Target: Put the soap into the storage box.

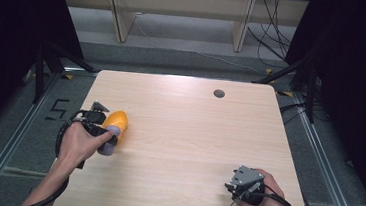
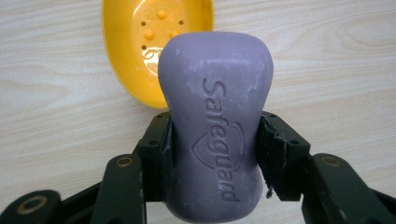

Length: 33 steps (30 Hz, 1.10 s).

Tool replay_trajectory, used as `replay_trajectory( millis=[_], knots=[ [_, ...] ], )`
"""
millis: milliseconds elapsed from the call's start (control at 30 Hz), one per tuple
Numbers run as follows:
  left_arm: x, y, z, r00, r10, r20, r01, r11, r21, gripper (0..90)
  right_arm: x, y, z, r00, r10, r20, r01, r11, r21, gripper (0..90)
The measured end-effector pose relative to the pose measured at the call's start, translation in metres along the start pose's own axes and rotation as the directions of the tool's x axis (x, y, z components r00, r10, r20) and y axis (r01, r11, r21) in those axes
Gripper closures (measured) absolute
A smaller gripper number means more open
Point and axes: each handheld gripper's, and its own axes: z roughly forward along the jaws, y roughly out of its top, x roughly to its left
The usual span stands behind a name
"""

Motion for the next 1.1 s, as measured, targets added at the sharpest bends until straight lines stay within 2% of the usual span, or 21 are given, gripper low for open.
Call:
replay_trajectory(
  millis=[533, 700, 733, 1100],
  knots=[
    [0.002, 0.014, 0.0, 0.9998, -0.006, -0.018, 0.006, 1.0, -0.003, 49.5, 0.0, 0.0, -0.001, 1.0, -0.006, 0.007, 0.006, 1.0, 0.003, 48.0],
    [0.004, 0.019, 0.001, 0.9992, -0.006, -0.039, 0.005, 0.9999, -0.012, 49.5, 0.0, 0.0, 0.0, 1.0, -0.007, 0.004, 0.007, 1.0, -0.003, 48.0],
    [0.004, 0.021, 0.001, 0.9991, -0.016, -0.04, 0.016, 0.9999, -0.002, 49.5, 0.0, 0.0, -0.001, 1.0, -0.006, 0.007, 0.006, 1.0, 0.003, 48.0],
    [0.006, 0.031, 0.004, 0.9987, -0.025, -0.045, 0.025, 0.9996, 0.008, 49.5, 0.0, 0.0, 0.0, 1.0, -0.007, 0.004, 0.007, 1.0, -0.003, 48.0]
  ],
)
